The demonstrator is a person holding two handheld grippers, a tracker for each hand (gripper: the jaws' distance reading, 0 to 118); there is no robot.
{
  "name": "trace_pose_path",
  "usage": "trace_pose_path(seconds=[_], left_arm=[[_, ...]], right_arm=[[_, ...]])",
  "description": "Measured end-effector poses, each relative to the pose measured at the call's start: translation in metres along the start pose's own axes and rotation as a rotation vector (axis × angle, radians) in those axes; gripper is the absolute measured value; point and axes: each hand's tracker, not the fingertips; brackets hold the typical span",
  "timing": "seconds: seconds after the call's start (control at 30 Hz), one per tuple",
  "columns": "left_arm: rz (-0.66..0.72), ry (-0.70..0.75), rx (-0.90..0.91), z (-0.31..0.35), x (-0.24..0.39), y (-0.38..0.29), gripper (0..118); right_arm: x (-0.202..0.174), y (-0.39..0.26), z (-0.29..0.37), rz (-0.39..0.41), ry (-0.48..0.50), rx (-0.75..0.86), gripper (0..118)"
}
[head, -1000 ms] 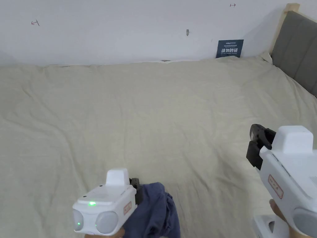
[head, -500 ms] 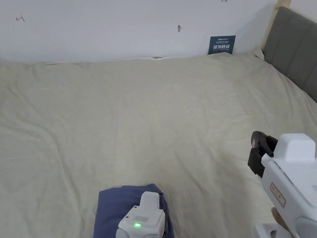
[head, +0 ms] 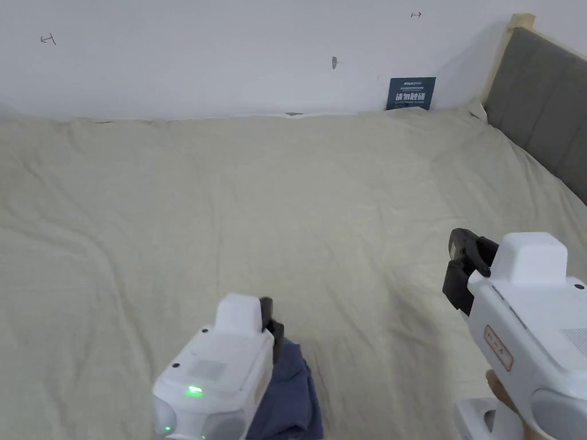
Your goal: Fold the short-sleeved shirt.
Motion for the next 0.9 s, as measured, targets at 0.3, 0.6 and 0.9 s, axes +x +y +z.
trace_pose_path(seconds=[0.3,0.6,0.9], left_arm=[[-0.114,0.173,0.216,0.053,-0.060,0.067,0],[-0.120,0.327,0.267,0.082,-0.122,0.070,0],[-0.128,0.397,0.259,0.099,-0.144,0.067,0]], right_arm=[[-0.037,0.016,-0.001,0.017,0.034,0.074,3],[-0.072,0.021,0.000,0.057,0.020,0.128,3],[-0.080,0.016,-0.008,0.064,0.045,0.123,3]])
